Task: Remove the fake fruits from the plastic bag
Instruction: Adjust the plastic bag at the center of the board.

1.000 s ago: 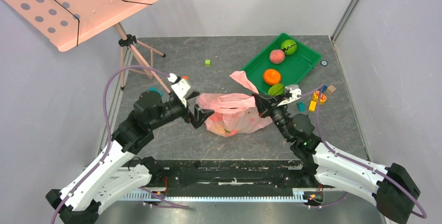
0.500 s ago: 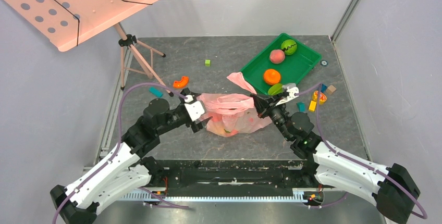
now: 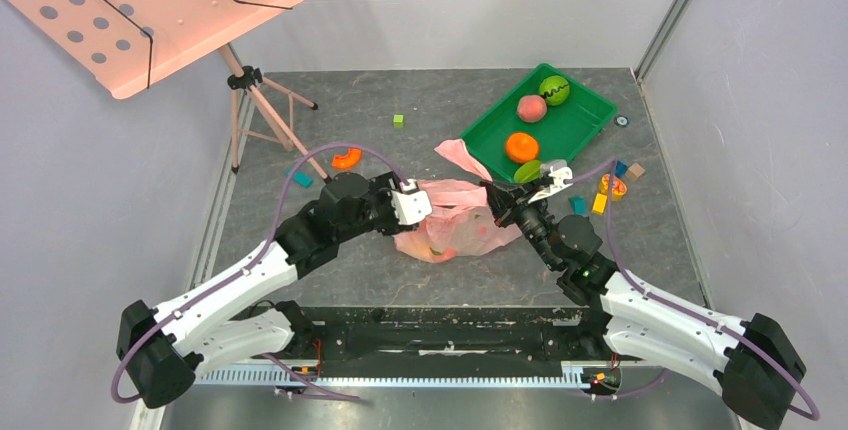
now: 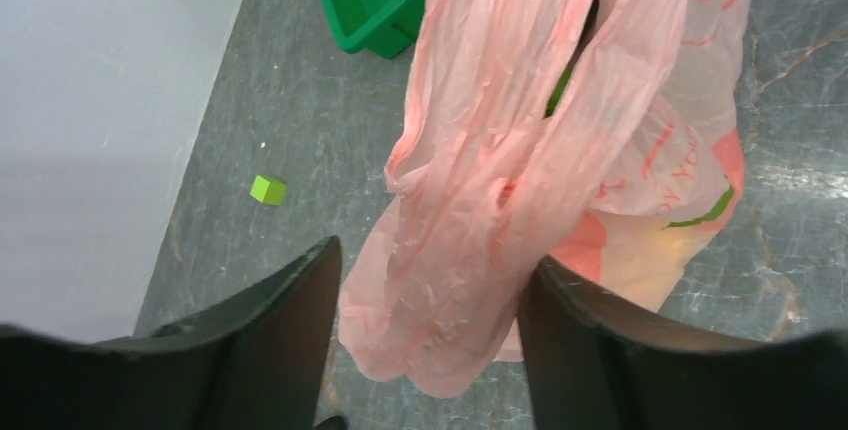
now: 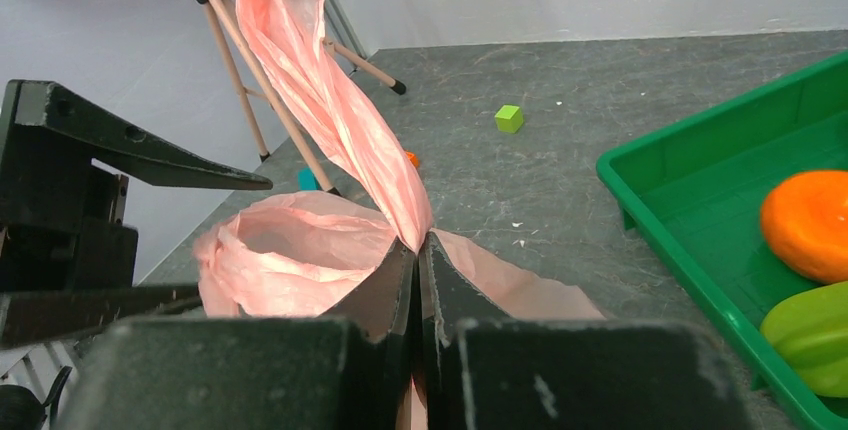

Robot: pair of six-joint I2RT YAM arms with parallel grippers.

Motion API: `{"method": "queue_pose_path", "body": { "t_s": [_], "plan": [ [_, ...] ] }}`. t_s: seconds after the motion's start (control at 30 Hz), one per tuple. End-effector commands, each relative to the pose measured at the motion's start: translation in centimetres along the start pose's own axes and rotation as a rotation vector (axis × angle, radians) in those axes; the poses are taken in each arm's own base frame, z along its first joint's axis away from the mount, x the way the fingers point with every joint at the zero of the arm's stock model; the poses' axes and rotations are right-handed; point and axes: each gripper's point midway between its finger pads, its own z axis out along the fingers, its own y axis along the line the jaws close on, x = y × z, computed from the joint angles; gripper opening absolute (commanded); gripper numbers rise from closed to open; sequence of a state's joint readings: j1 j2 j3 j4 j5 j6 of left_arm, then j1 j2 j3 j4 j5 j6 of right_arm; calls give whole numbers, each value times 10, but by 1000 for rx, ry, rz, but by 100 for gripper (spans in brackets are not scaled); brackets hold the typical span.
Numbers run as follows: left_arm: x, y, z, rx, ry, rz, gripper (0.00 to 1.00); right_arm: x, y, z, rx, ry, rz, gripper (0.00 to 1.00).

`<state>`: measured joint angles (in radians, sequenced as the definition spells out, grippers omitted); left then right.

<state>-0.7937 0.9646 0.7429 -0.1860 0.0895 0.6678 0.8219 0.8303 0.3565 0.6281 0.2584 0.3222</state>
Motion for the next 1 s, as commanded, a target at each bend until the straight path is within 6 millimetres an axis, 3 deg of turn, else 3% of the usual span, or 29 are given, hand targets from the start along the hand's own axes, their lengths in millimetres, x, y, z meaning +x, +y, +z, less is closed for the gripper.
{"method": "queue_pose_path", "body": {
  "t_s": [0.0,0.2,0.37,0.57,0.77,0.97],
  "plan": [
    [-26,32,-7,-108,-42,6,61,-16,7,1,-29,-57,18,0],
    [-29,34,-13,-136,-55,-59,34,-20,8,-2,-33,-80,48,0],
    [-38,42,-23,-195,-100,-213,12,-26,10,-7,-41,-117,121,0],
    [-54,56,-42,-289,-178,-479,5,-35,13,-11,-58,-157,198,0],
    [-76,51,-55,-259,-328,-567,3,-51,17,-15,-79,-230,295,0],
    [-95,84,-80,-406,-473,-593,3,-74,28,9,-74,-250,239,0]
  ]
}}
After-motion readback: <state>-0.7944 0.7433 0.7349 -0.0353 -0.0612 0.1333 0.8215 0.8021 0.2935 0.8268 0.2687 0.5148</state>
